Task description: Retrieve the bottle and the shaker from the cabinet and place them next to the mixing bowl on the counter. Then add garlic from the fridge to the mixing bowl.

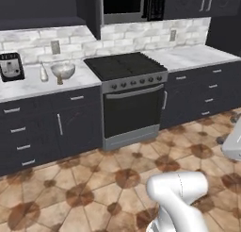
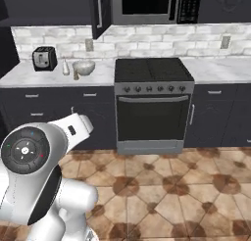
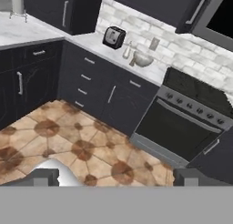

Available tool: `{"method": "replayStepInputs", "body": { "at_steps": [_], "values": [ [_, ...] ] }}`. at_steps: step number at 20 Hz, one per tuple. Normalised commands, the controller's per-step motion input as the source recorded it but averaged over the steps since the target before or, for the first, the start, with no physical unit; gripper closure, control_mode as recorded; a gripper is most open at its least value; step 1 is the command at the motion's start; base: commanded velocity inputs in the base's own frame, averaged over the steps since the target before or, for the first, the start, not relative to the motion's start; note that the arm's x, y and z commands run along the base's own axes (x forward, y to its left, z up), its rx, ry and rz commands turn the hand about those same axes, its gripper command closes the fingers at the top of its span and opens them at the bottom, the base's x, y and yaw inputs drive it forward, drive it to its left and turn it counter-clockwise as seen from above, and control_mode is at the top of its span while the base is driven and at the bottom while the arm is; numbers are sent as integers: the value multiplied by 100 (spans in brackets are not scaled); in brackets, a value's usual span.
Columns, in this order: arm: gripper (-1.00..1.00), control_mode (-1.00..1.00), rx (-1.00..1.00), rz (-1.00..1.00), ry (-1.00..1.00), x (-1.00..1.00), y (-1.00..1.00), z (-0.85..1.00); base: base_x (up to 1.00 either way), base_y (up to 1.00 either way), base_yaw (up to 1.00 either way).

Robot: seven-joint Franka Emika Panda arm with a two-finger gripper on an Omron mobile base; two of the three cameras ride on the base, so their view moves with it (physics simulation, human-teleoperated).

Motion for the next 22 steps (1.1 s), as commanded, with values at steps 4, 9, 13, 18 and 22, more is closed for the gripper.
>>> {"method": "replayStepInputs", "body": {
  "at_steps": [4,9,13,18,22],
  "values": [
    [-100,100,0,0,0,0,0,0,-20,-54,-32],
    [-100,100,0,0,0,0,0,0,-20,-53,-32],
    [-100,100,0,0,0,0,0,0,-18,-51,-32],
    [-100,100,0,0,0,0,0,0,-16,-50,-31],
    [-100,100,0,0,0,0,0,0,-2,-38,-31]
  ]
}}
